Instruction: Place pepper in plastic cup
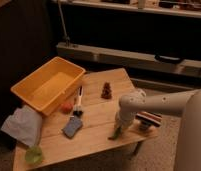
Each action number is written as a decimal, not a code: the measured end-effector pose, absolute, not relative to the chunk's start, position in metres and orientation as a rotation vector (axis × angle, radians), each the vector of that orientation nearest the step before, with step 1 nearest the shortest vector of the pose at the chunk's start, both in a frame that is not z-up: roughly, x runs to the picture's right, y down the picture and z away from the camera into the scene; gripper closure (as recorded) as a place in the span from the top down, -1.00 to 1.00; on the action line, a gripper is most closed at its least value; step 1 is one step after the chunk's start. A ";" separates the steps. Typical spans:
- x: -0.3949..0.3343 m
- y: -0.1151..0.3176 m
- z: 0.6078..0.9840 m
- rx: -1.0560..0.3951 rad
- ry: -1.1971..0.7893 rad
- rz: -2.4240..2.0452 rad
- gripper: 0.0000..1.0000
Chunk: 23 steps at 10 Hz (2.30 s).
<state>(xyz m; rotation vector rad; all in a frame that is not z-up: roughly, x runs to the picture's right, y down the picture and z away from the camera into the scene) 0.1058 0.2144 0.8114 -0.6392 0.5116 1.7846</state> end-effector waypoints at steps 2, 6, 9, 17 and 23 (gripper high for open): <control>0.078 0.194 0.775 -0.681 0.346 1.692 -1.00; 0.003 0.176 0.686 -0.844 0.060 1.480 -1.00; -0.069 0.205 0.638 -1.048 -0.155 1.275 -1.00; -0.184 0.245 0.581 -1.289 -0.358 0.973 -1.00; -0.184 0.246 0.581 -1.290 -0.357 0.971 -1.00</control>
